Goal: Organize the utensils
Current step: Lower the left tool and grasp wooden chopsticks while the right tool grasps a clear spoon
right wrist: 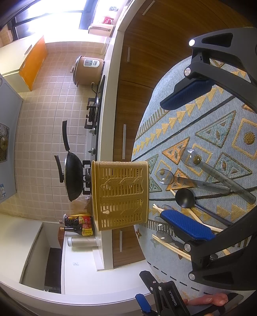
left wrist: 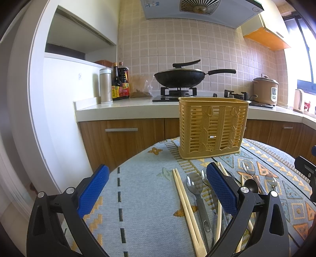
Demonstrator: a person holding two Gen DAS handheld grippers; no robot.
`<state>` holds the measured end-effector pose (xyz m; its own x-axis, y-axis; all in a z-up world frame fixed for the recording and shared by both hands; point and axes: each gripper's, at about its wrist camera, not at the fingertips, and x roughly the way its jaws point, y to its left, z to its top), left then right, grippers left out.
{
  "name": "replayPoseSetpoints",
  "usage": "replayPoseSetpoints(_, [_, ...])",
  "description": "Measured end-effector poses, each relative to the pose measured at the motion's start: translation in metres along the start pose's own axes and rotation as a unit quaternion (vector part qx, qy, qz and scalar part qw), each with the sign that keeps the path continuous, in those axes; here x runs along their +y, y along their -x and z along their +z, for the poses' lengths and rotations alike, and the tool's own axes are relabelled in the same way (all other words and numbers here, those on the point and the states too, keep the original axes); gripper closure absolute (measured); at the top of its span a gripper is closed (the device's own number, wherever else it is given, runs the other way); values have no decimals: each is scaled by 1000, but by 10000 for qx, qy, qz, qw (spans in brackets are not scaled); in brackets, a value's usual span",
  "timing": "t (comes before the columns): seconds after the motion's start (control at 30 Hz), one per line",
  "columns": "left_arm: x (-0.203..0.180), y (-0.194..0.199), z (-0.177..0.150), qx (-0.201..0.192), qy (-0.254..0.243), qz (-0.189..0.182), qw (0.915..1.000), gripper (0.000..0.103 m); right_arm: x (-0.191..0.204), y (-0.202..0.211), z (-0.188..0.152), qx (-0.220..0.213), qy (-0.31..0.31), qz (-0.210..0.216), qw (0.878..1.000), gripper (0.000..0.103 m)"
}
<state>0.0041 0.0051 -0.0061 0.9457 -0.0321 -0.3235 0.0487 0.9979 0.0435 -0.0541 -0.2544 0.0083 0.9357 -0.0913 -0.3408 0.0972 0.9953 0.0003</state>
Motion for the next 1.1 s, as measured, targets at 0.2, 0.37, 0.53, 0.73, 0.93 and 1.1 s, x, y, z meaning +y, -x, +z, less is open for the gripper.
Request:
replayPoseSetpoints(0.2, [0, 0, 0, 1, 5, -2, 10000, 7, -1, 0, 0, -2, 8, -13, 10000, 7])
replayPoseSetpoints(0.37, [1, -2, 0, 40, 40, -6, 10000, 7, -2, -1, -1, 57, -20, -150, 9999, 7])
replayPoseSetpoints(0.53, [4, -14, 2, 346, 122, -104, 9993, 8, -4, -9, -1, 269, -97, -388, 9988, 7])
replayPoseSetpoints(0.73, [14, -54, 3, 1678, 240, -883, 9816, 29, -3, -34, 0, 1113, -127, -66, 9937, 7])
replayPoseSetpoints(0.93, [26, -101, 7, 2944, 551, -1714, 9386, 50, -20, -64, 11, 2135, -643, 535, 9733, 13])
replayPoseSetpoints(1.1, [24, -134, 4, 3594, 573, -1804, 9138, 60, -27, -94, 25, 2805, -784, 866, 9527, 29])
